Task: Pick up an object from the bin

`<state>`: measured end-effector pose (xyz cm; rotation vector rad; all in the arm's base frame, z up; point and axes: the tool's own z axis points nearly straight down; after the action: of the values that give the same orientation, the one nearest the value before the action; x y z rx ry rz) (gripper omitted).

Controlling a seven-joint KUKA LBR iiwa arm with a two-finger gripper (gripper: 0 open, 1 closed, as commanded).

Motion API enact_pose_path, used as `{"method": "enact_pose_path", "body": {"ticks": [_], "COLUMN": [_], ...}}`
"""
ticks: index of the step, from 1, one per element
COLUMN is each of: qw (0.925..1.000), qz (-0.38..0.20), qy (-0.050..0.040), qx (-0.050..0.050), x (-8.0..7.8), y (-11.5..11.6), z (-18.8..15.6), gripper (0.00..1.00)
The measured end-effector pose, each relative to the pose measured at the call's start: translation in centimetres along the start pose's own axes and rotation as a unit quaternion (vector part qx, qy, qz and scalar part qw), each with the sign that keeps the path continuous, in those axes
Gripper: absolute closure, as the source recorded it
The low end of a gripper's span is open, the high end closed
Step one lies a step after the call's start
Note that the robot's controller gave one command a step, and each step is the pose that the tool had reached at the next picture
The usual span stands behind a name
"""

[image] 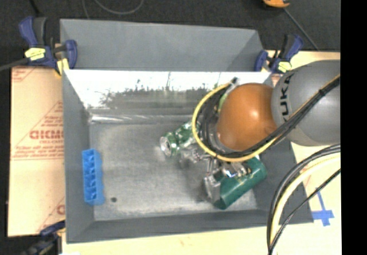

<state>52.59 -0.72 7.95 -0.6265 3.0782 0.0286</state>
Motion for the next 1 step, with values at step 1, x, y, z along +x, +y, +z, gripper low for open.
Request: {"method": "enact_pose_path", "body": {"ticks": [1], "qw": [0.9957], "qz": [-0.092], "qy": [0.0036], "qx": [0.007], "x": [0.03], "y": [-4.71], "z": [-0.22], "gripper": [0.0]}}
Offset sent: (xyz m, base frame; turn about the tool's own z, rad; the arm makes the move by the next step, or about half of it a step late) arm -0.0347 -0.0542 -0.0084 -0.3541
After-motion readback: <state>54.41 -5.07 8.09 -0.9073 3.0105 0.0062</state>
